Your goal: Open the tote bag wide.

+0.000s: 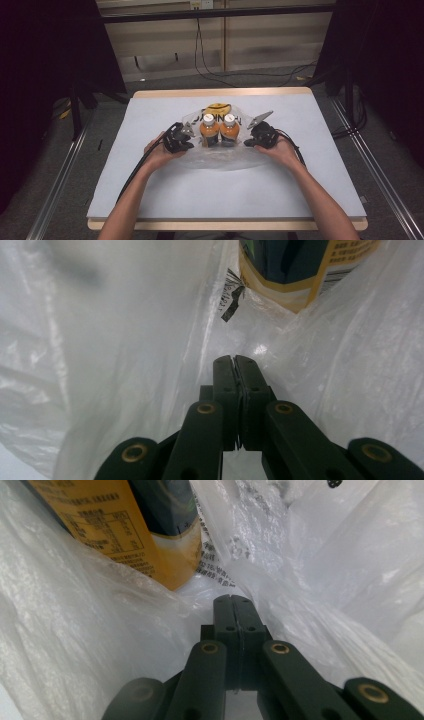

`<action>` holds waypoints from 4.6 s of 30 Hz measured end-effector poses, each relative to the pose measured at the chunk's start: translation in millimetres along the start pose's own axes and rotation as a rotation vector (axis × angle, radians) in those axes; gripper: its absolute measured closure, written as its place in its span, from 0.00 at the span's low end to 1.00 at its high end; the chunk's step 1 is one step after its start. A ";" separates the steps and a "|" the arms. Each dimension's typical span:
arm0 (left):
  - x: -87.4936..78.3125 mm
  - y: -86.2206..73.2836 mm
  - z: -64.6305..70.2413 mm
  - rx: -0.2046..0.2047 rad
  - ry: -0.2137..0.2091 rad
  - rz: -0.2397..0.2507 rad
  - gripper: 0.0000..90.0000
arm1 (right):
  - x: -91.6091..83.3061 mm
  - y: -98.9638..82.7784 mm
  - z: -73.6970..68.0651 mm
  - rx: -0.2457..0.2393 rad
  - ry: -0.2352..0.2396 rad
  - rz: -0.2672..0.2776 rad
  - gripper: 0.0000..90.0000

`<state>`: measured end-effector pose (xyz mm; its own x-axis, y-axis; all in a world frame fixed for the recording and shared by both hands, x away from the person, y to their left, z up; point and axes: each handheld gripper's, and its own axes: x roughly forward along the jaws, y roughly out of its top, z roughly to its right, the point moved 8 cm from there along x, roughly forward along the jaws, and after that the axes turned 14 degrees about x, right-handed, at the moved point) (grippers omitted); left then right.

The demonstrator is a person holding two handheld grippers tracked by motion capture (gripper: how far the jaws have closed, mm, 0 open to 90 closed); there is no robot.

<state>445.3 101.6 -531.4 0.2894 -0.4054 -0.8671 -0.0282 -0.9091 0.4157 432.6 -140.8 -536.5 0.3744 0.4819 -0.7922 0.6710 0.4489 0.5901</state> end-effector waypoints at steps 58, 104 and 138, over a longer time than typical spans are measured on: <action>-22.4 -60.0 -20.1 -0.030 0.073 -0.148 1.00 | -51.7 -46.9 67.5 -0.042 -0.264 -0.136 1.00; -75.5 -10.0 -15.5 -0.213 -0.016 0.438 1.00 | -72.5 -6.6 33.6 0.049 0.049 0.186 1.00; -24.9 92.9 41.7 -0.062 -0.059 0.420 1.00 | -17.9 31.8 -14.6 0.009 0.128 0.135 1.00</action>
<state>395.6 23.2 -482.5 0.2093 -0.7459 -0.6323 -0.0740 -0.6569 0.7504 437.9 -124.2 -501.2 0.3773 0.6295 -0.6793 0.6264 0.3668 0.6878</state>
